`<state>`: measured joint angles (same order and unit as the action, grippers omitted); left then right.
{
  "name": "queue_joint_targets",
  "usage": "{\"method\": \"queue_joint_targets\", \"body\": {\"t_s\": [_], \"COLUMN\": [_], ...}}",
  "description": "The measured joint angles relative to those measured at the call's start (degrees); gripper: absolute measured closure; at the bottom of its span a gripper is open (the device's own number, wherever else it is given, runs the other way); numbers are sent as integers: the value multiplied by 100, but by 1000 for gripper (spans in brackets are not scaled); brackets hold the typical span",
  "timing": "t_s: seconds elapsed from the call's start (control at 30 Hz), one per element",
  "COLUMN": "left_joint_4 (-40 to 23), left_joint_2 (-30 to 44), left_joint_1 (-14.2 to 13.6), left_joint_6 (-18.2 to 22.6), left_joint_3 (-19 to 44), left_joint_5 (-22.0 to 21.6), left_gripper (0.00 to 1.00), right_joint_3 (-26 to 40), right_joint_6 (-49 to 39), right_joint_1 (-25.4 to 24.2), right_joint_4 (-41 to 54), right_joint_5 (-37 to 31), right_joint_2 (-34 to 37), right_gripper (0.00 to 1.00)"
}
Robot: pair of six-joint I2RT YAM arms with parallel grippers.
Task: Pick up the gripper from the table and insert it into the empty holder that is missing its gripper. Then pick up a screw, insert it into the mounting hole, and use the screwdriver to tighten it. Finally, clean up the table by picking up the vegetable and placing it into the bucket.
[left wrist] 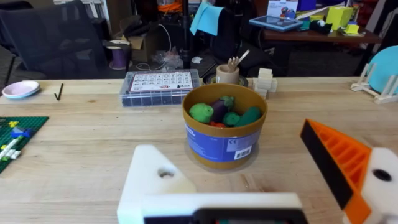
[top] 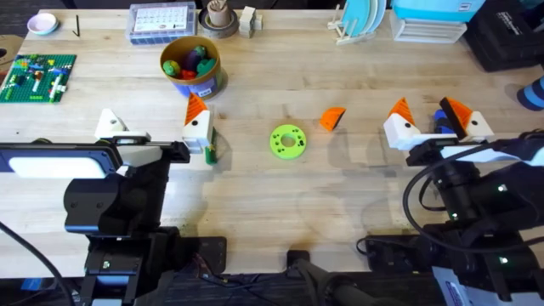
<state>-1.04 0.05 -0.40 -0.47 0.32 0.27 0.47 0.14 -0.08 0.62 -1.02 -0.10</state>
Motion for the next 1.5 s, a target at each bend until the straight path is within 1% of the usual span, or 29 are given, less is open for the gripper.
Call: {"method": "queue_joint_targets", "body": {"t_s": [0.47, 0.6, 0.67, 0.73, 0.8, 0.9, 1.0, 1.07, 1.23, 1.37, 1.43, 1.5], "left_joint_4": [0, -28, -341, -770, -1254, -1950, -2589, -3026, -4156, -4999, -5248, -5371], "left_joint_2": [0, 0, -1, 1, 53, 346, 860, 1326, 2633, 3537, 3910, 4212], "left_joint_1": [0, 0, 0, 0, 0, 0, 0, 0, 0, -4, -4, -4], "left_joint_6": [0, 0, 0, -2, -2, -2, -2, -2, -3, -63, -104, -132], "left_joint_3": [0, 11, 106, 294, 612, 1276, 2039, 2586, 3974, 4957, 5340, 5605], "left_joint_5": [-9, -13, -39, -97, -152, -184, -235, -282, -312, -304, -180, 58], "left_gripper": [8, 7, 7, 8, 8, 8, 9, 8, 8, 8, 6, 7], "right_joint_3": [0, -9, -6, 43, 194, 645, 1309, 1756, 2941, 3816, 4239, 4564], "right_joint_6": [-19, -18, -20, -18, -17, -17, -19, -17, -17, -17, -18, -17], "right_joint_1": [0, 0, 0, 0, 0, 0, 0, 0, 0, 0, 0, 0], "right_joint_4": [9, -244, -388, -203, 248, 1007, 1667, 2046, 3167, 3795, 3988, 4030], "right_joint_5": [0, 26, 49, 66, 68, 71, 71, 77, 89, 137, 233, 378], "right_joint_2": [0, 0, 0, 0, 4, 82, 334, 587, 1575, 2398, 2793, 3117], "right_gripper": [77, 78, 77, 78, 77, 77, 77, 77, 77, 77, 77, 77]}}
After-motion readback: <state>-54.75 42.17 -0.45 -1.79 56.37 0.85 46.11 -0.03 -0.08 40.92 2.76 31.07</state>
